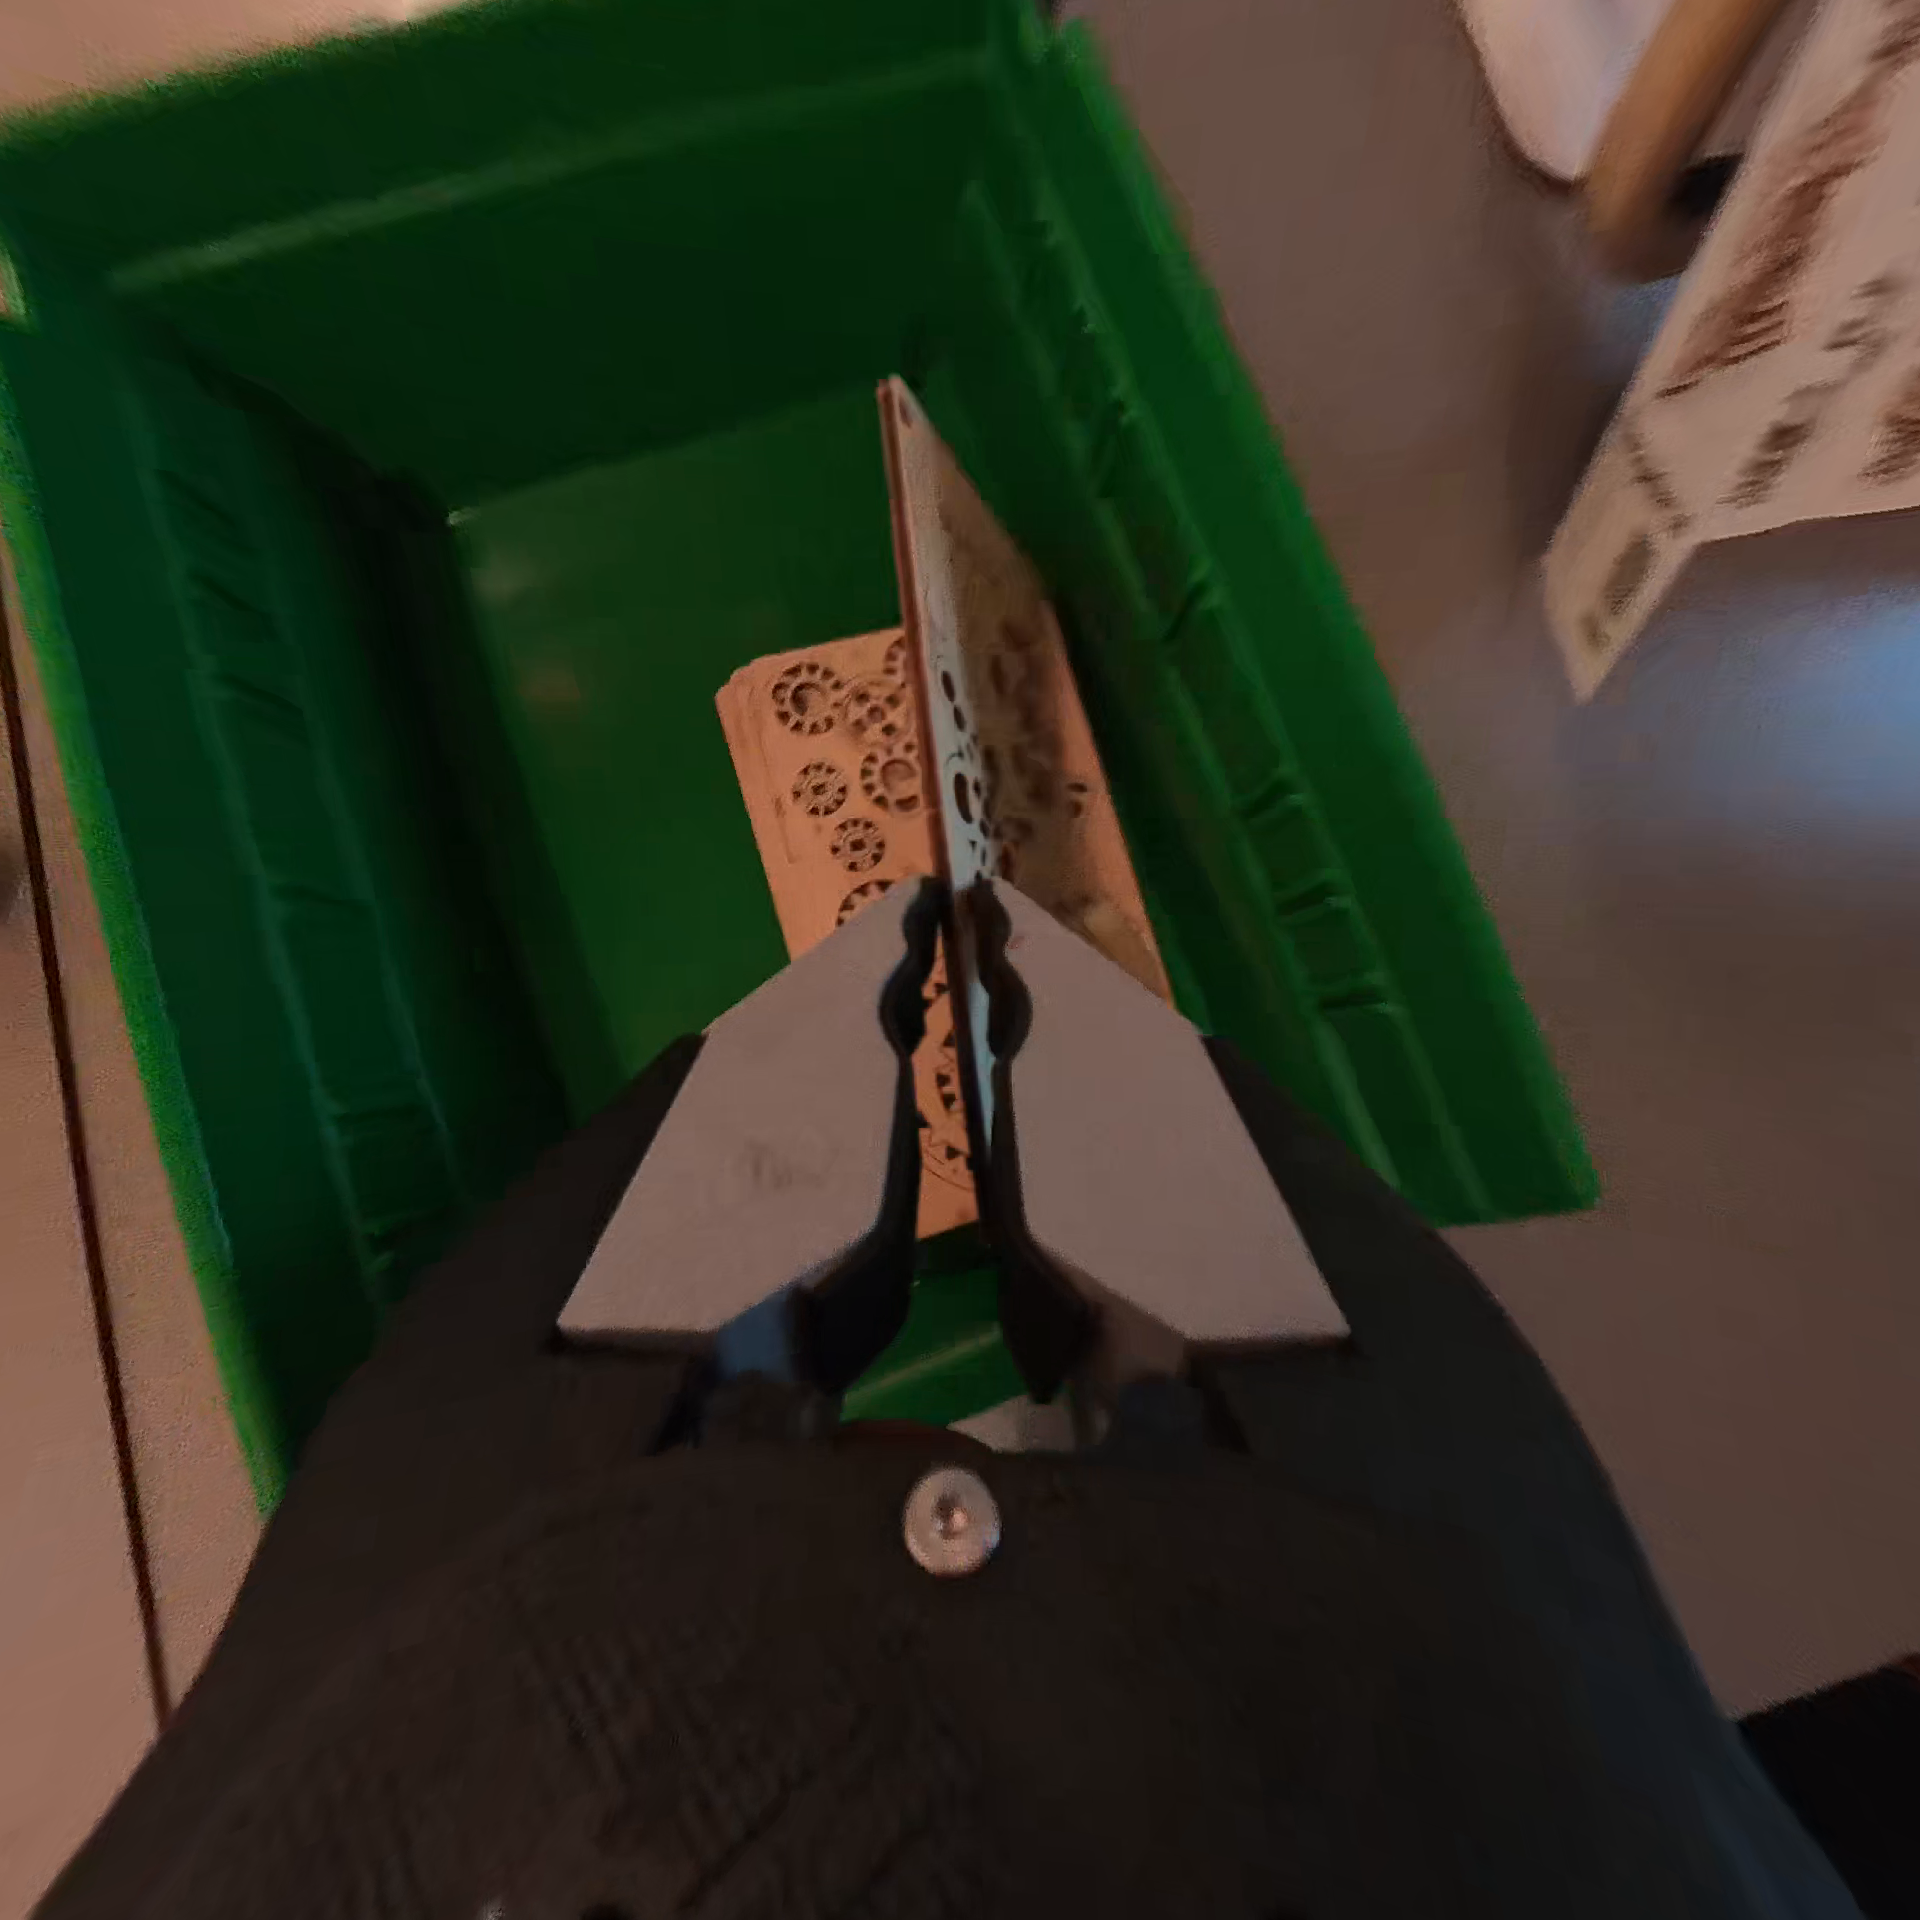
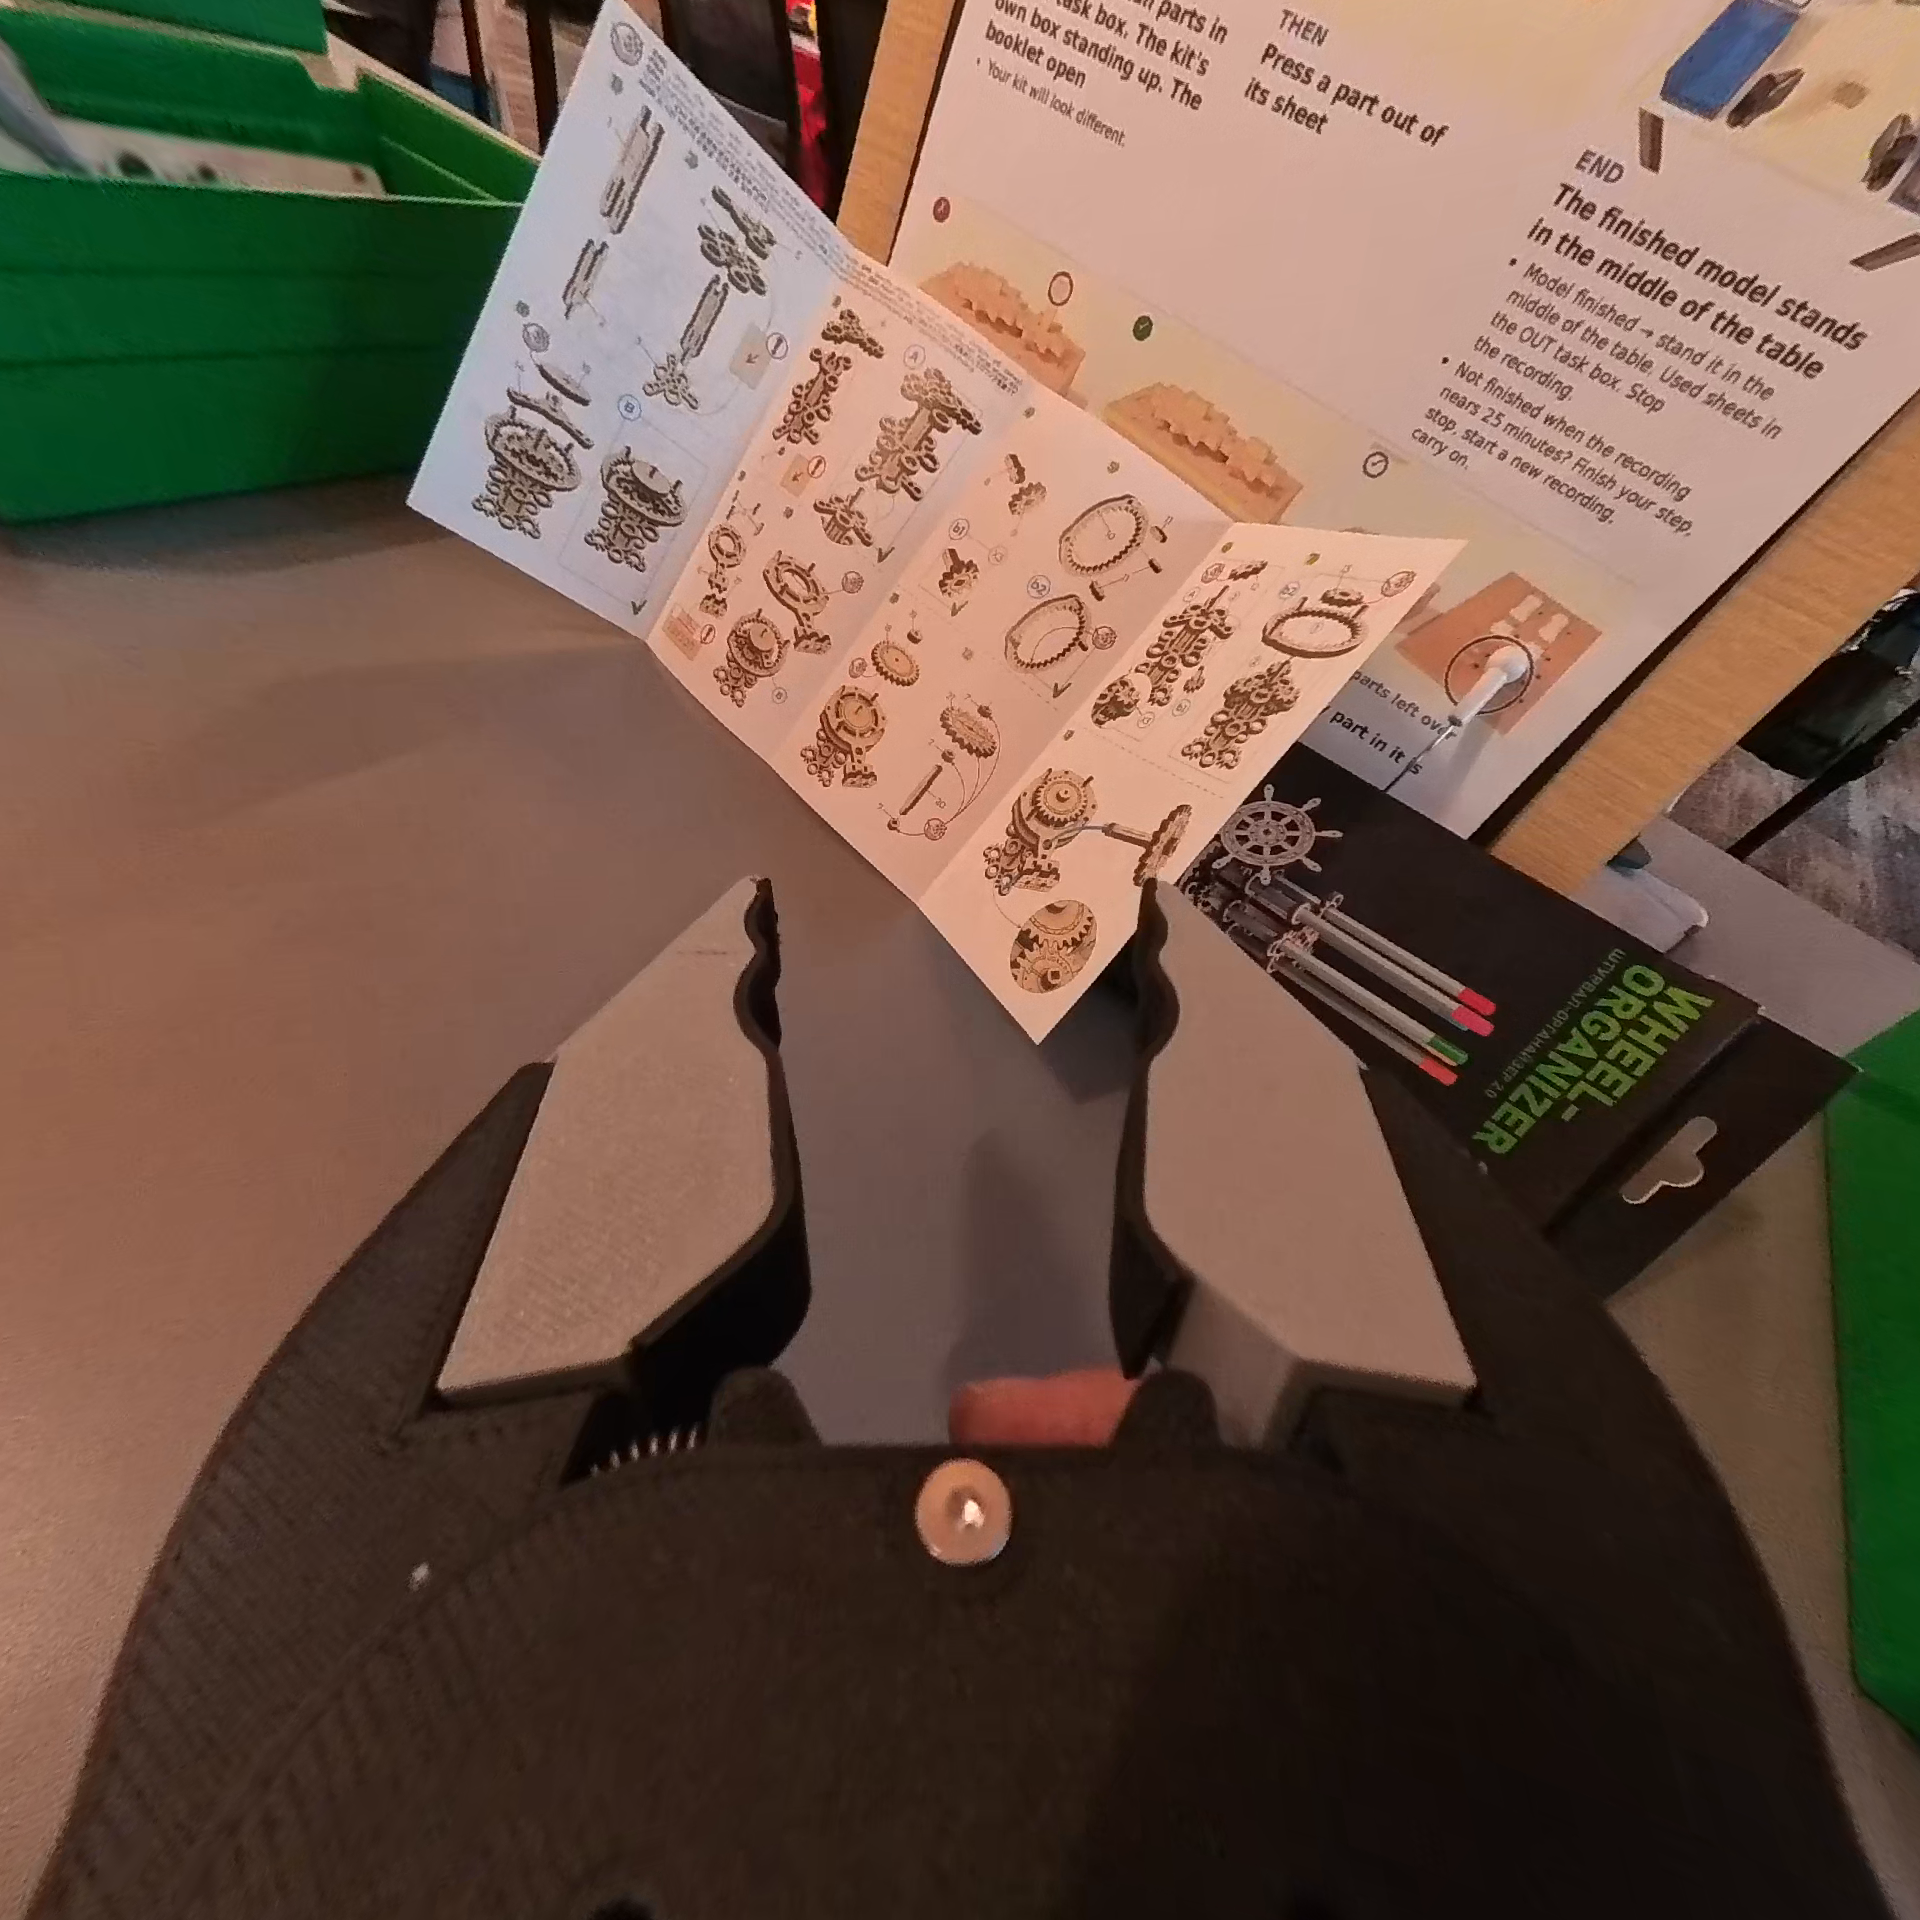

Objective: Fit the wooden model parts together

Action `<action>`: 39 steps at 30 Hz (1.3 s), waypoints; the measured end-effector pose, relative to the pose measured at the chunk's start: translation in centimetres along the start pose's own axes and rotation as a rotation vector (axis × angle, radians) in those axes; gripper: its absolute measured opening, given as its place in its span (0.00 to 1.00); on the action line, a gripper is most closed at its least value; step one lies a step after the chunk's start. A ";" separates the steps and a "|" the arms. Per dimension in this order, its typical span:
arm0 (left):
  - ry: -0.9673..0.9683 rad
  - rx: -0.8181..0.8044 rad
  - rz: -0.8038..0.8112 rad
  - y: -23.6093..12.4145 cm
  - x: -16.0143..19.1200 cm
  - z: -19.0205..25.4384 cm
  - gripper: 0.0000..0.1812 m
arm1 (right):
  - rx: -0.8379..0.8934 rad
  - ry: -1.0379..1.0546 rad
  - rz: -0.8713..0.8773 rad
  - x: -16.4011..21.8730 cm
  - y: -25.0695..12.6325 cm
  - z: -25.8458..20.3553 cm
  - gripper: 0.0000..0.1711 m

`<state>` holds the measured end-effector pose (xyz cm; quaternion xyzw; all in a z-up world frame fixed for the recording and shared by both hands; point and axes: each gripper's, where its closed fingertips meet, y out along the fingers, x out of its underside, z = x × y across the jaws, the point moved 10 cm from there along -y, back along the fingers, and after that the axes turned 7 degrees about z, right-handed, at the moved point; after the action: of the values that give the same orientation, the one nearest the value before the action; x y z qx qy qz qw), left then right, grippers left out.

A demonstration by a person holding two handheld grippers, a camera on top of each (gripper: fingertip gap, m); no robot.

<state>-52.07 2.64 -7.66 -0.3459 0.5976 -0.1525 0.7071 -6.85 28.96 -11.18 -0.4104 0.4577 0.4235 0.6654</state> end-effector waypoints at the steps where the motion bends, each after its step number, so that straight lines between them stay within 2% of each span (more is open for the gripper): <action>1: 0.025 -0.003 -0.007 -0.4 -0.3 0.3 0.02 | -0.001 0.001 0.000 0.0 0.0 0.0 0.39; 5: 0.113 -0.026 -0.059 -1.2 -0.6 1.2 0.01 | -0.004 -0.008 -0.003 0.0 0.1 -0.2 0.39; 9: 0.169 -0.131 -0.052 -2.2 -1.0 0.5 0.01 | 0.003 -0.011 -0.005 0.1 0.0 -0.1 0.38; 14: -0.180 0.031 0.045 -2.6 -1.1 -3.1 0.00 | 0.004 -0.007 -0.012 0.2 0.1 0.0 0.38; 17: -0.224 -0.113 0.046 -1.8 -0.5 -5.8 0.01 | 0.019 -0.014 -0.033 0.7 0.4 0.2 0.38; 19: -0.223 -0.132 0.032 -1.0 -0.1 -6.8 0.01 | 0.035 -0.016 -0.051 1.1 0.6 0.6 0.38; 23: -0.204 -0.066 0.151 -1.1 -0.3 -7.0 0.01 | 0.077 0.016 -0.064 1.8 0.7 1.8 0.38; 27: -0.139 -0.014 0.275 -3.5 -1.1 -6.7 0.01 | 0.120 0.070 -0.077 2.4 0.7 3.2 0.37; 31: -0.172 0.122 0.402 -6.2 -1.3 -6.3 0.00 | 0.141 0.109 -0.097 3.0 1.1 4.0 0.37; 37: -0.204 0.279 0.500 -8.3 -1.0 -3.8 0.01 | 0.127 0.099 -0.109 3.2 1.5 3.7 0.37; 39: -0.192 0.220 0.484 -8.0 -0.9 -3.5 0.00 | 0.120 0.085 -0.106 3.1 1.4 3.4 0.37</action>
<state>-54.01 -3.60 -1.74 -0.1273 0.5731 -0.0095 0.8095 -6.62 33.15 -13.50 -0.4111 0.4876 0.3416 0.6903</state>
